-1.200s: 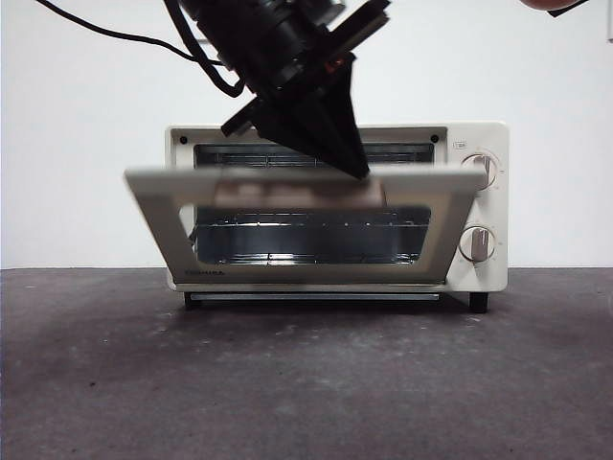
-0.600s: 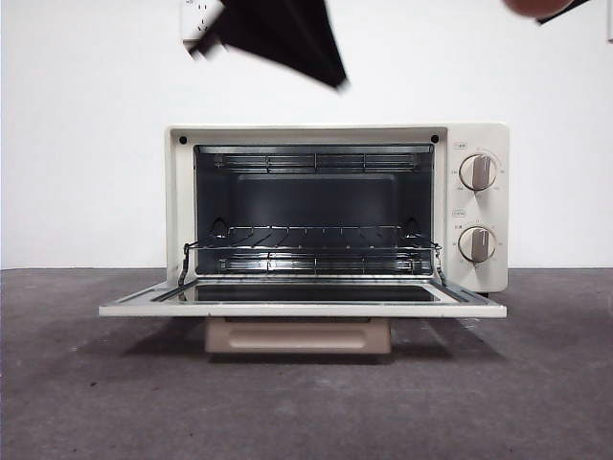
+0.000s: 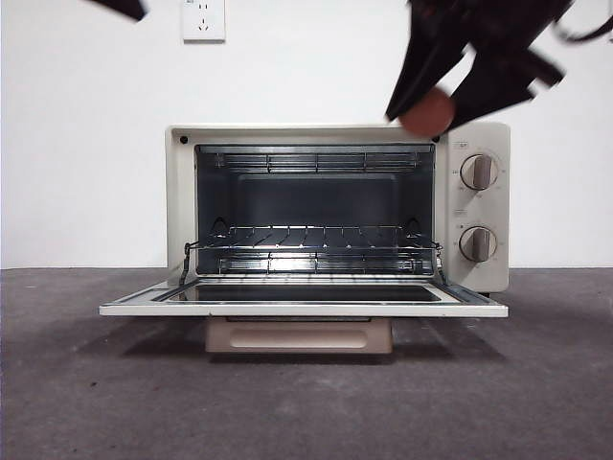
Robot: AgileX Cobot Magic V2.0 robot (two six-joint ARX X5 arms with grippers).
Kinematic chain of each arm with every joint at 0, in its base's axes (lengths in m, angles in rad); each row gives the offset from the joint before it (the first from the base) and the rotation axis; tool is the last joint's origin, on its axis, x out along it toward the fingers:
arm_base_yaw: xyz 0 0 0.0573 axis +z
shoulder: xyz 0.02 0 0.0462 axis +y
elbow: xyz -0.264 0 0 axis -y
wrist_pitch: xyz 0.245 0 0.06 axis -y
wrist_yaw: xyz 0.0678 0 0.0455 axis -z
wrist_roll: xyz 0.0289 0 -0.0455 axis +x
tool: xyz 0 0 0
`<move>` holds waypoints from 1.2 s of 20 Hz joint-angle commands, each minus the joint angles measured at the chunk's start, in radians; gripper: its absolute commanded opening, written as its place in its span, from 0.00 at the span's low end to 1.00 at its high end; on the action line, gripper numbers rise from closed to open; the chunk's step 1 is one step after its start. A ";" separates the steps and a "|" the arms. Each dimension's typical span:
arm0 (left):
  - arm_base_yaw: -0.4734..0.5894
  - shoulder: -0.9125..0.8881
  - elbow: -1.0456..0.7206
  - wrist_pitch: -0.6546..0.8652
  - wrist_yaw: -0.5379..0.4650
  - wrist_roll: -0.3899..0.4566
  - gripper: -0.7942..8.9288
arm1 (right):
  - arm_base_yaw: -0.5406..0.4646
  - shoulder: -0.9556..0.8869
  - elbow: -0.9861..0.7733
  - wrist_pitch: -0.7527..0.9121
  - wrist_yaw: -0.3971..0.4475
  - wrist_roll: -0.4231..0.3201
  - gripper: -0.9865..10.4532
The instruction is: Eggoven
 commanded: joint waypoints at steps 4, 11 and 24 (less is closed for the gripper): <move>0.081 -0.126 -0.144 0.043 0.088 -0.048 0.09 | 0.006 0.143 0.018 0.113 -0.001 0.038 0.09; 0.125 -0.193 -0.246 0.051 0.153 -0.076 0.09 | 0.005 0.290 0.053 0.214 0.054 0.040 0.09; 0.124 -0.204 -0.246 0.057 0.172 -0.079 0.09 | -0.001 0.403 0.066 0.317 0.110 0.031 0.09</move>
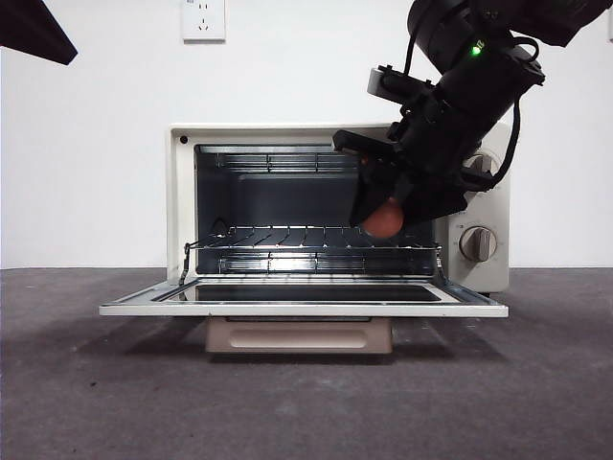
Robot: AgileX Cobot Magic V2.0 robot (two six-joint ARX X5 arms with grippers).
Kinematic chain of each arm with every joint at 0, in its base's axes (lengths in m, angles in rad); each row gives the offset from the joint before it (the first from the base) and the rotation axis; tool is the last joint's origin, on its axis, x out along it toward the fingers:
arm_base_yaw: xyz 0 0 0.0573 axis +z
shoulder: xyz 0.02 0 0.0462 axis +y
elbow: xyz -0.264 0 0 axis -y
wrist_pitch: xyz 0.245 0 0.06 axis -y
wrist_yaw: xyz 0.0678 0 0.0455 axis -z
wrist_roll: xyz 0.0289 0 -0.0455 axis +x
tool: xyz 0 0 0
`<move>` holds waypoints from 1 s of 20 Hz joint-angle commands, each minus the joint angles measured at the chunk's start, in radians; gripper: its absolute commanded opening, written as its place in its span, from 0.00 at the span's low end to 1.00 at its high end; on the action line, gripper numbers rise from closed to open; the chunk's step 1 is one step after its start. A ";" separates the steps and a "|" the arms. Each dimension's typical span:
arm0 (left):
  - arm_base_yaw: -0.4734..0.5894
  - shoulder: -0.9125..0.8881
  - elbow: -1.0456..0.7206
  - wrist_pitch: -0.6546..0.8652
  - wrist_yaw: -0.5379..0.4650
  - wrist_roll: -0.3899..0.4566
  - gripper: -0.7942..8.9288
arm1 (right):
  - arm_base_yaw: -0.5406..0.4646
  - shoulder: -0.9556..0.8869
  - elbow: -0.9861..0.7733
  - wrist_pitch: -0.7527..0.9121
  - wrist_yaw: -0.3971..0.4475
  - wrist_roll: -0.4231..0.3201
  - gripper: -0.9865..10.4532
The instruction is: Eggoven
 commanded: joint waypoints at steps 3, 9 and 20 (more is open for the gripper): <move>-0.003 0.003 0.006 0.008 0.005 -0.001 0.09 | 0.005 0.036 0.020 0.014 0.007 0.004 0.09; -0.003 0.003 0.006 0.006 0.005 -0.001 0.09 | 0.006 0.042 0.020 0.014 0.000 0.008 0.13; -0.003 0.003 0.006 0.006 0.005 -0.002 0.09 | 0.006 0.041 0.023 0.014 0.000 0.031 0.33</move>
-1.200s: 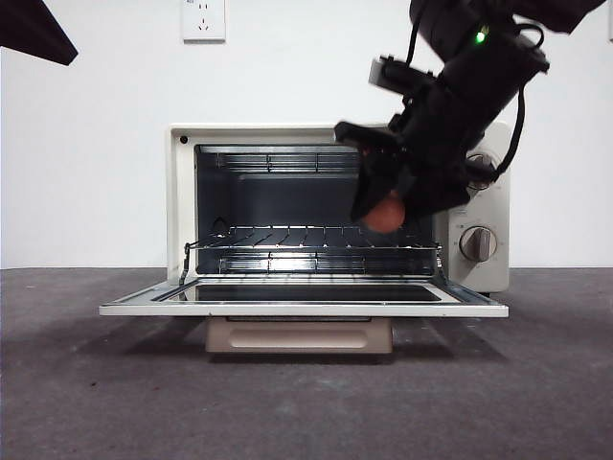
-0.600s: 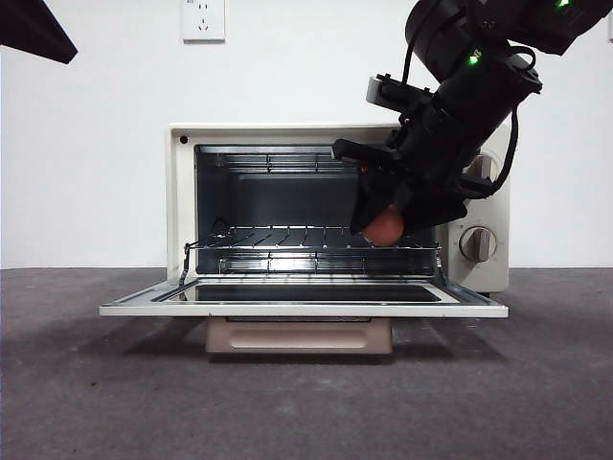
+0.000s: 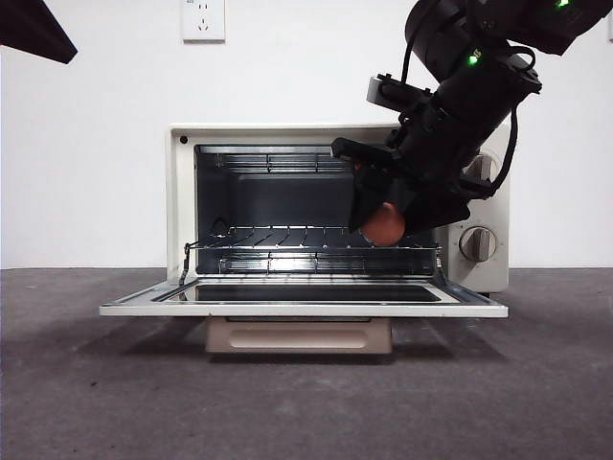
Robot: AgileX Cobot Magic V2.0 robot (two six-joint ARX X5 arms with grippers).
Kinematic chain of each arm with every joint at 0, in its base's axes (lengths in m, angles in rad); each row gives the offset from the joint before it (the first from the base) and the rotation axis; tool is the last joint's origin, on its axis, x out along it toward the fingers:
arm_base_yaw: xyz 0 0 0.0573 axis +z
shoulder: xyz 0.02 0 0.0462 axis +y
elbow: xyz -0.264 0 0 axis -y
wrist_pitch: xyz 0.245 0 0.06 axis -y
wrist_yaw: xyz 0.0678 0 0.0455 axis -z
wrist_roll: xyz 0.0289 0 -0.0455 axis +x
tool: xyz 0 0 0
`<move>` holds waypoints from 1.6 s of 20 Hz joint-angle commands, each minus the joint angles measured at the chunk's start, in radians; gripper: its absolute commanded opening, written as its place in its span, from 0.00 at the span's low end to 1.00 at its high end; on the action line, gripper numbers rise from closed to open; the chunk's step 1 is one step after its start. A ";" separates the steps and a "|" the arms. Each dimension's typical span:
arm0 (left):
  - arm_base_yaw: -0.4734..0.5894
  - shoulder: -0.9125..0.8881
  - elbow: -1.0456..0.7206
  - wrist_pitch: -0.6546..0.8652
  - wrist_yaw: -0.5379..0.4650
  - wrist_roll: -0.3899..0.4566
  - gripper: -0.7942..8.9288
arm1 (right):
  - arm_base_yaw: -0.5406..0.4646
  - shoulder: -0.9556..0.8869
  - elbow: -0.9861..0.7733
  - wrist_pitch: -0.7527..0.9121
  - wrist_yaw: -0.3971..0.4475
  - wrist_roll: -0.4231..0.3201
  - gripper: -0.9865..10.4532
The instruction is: Eggoven
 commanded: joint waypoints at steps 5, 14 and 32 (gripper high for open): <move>-0.003 0.004 0.006 0.008 0.005 -0.002 0.09 | 0.006 0.003 0.023 0.010 0.000 0.010 0.33; -0.003 0.005 0.006 0.013 0.004 -0.001 0.09 | 0.006 -0.126 0.023 -0.060 0.024 0.010 0.34; 0.183 0.601 -0.069 0.450 0.094 -0.029 0.09 | 0.013 -0.865 0.023 -0.513 -0.037 -0.047 0.34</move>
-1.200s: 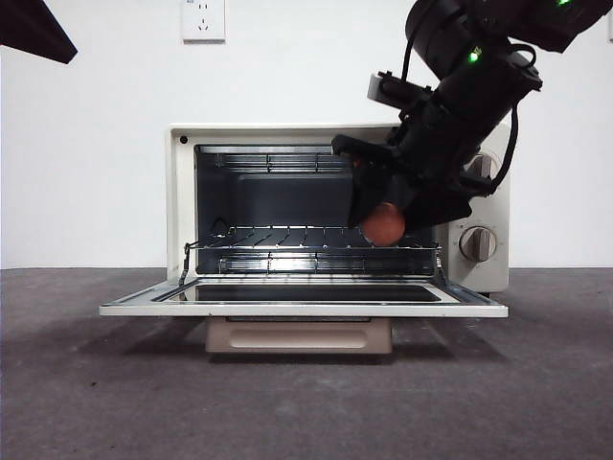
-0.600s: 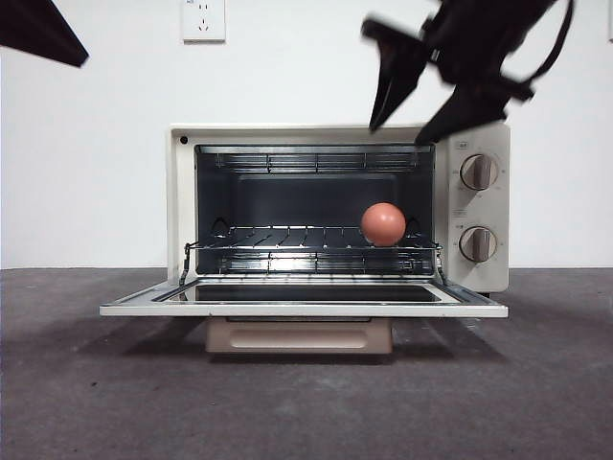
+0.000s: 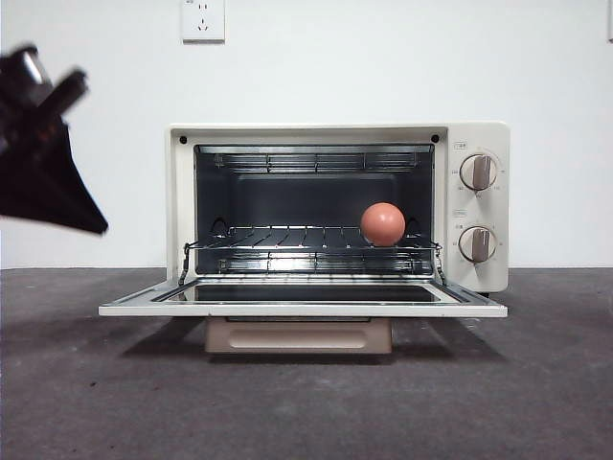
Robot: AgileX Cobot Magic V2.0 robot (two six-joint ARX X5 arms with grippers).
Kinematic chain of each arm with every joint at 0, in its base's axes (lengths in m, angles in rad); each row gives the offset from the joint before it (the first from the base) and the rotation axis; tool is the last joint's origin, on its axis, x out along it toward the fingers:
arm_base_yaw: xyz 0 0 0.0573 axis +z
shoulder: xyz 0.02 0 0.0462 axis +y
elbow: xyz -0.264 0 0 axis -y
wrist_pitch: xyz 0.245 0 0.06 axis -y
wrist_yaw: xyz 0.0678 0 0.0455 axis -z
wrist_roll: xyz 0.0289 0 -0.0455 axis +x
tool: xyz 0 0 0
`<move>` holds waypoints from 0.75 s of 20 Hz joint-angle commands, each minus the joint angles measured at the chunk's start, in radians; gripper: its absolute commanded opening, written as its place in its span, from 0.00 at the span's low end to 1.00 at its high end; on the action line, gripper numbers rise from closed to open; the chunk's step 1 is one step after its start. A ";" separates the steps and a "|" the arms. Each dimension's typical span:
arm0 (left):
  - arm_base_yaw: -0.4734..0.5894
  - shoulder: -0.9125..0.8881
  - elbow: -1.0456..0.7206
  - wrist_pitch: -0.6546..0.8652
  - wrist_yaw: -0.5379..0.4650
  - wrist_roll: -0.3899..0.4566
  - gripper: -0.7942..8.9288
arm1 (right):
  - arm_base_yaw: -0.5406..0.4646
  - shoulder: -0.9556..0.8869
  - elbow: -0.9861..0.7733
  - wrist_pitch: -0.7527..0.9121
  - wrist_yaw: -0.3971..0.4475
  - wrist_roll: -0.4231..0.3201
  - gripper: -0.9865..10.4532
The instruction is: Eggoven
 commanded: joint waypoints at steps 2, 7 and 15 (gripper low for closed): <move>0.005 0.144 0.006 0.089 0.014 -0.027 0.09 | 0.006 -0.067 0.019 -0.014 -0.003 -0.013 0.34; -0.003 0.300 0.006 0.198 0.050 -0.053 0.09 | 0.006 -0.132 0.019 -0.027 -0.003 -0.011 0.34; -0.031 0.407 0.006 0.288 0.135 -0.086 0.09 | 0.006 -0.134 0.019 -0.033 -0.002 -0.010 0.34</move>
